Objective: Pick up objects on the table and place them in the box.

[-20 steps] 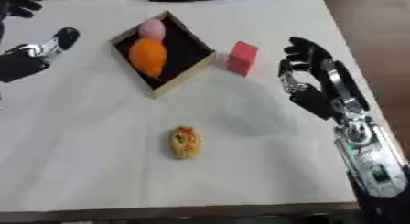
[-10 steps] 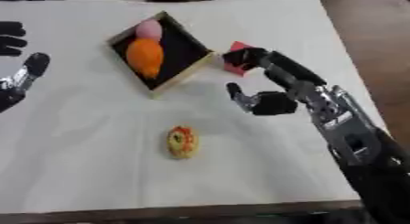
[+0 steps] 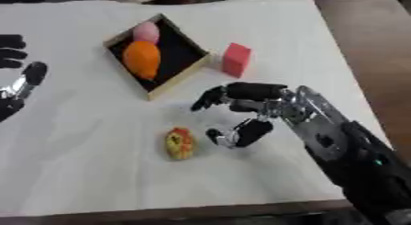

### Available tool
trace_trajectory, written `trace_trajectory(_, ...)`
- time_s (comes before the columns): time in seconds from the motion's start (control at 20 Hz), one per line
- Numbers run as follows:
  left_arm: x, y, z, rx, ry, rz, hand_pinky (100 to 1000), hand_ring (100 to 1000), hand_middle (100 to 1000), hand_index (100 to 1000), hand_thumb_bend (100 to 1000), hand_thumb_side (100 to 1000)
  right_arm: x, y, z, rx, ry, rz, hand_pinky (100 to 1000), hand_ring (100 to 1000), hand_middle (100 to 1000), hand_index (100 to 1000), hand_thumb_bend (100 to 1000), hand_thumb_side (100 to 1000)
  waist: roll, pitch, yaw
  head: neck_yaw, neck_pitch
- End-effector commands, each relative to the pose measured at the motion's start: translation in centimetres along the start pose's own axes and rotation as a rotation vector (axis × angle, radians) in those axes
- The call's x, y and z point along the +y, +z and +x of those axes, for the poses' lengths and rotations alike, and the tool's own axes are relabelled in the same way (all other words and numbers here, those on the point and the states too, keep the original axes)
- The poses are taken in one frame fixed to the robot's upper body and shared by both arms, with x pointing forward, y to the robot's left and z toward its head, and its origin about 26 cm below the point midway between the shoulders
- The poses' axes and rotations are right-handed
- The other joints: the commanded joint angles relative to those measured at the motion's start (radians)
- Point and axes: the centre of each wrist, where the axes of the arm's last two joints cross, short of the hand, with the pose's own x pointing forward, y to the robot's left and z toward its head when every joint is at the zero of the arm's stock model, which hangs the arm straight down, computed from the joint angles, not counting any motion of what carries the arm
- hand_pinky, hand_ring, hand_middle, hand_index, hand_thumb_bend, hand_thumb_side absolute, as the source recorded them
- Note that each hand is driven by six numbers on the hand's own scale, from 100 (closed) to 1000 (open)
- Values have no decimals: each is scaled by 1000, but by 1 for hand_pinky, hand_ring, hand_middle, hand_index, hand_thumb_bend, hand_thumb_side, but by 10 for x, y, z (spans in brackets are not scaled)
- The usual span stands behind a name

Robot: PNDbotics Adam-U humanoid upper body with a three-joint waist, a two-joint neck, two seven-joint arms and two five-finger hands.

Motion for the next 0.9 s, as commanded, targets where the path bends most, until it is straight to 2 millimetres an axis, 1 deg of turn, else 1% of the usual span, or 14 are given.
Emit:
trace_trajectory(0.05, 5, -2, 2, -16, -12, 8, 704, 705, 687, 793, 644, 681, -9, -3, 0, 1, 49, -6, 833, 858, 842, 922, 100, 419, -12, -34, 1, -3, 0)
trace_trajectory(0.3, 4, -2, 2, -13, -10, 8, 704, 705, 687, 794, 644, 682, -16, -8, 2, 1, 83, -60, 834, 859, 844, 939, 100, 421, -9, -35, 2, -2, -2)
trace_trajectory(0.45, 4, -2, 2, -11, -10, 5, 704, 706, 687, 795, 643, 684, -18, -13, 7, -22, 98, -59, 834, 859, 844, 939, 100, 422, -8, -34, 3, -5, -2)
trace_trajectory(0.9, 3, -2, 2, -10, -8, -3, 704, 706, 688, 795, 642, 686, -10, -29, 19, -98, 122, 17, 834, 859, 843, 911, 100, 404, -7, -32, 5, -9, -4)
